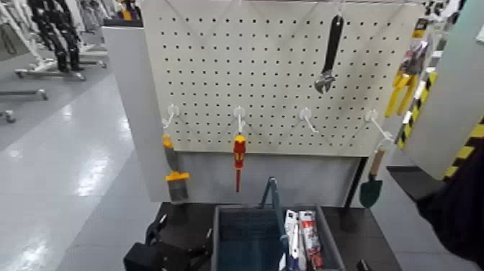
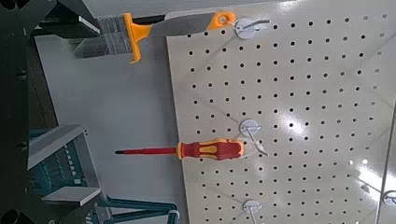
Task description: Put the yellow paint brush into the crate.
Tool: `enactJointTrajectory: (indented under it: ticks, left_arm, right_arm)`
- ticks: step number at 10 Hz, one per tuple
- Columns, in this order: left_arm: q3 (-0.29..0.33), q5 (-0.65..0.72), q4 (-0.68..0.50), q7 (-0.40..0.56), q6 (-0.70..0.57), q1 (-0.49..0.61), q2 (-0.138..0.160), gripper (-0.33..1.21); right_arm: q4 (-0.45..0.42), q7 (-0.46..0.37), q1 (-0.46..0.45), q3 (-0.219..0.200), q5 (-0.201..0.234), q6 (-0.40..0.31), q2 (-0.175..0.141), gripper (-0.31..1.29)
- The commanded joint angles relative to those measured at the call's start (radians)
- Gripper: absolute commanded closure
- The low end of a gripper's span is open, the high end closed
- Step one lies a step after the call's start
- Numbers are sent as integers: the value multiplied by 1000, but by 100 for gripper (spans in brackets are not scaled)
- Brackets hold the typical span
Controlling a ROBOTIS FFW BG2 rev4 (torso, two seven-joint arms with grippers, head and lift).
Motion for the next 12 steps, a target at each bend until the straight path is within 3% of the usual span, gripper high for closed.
enactJointTrajectory:
  ticks: [1,5,8,12]
  left_arm:
    - [1,1,2,0,3,0,-2,11]
    - [15,17,2,-22,19,-1,-10,12]
    - [145,60,0,-181,72,-20,-62,12]
    - [275,116,2,-374,227,-103,-62,12]
  right_arm:
    - [0,0,0,1,0,0,0,13]
    - [0,0,0,1,0,0,0,13]
    - [0,0,-2,1,0,2,-2,13]
    - [2,2,-3,1,0,2,-3,13]
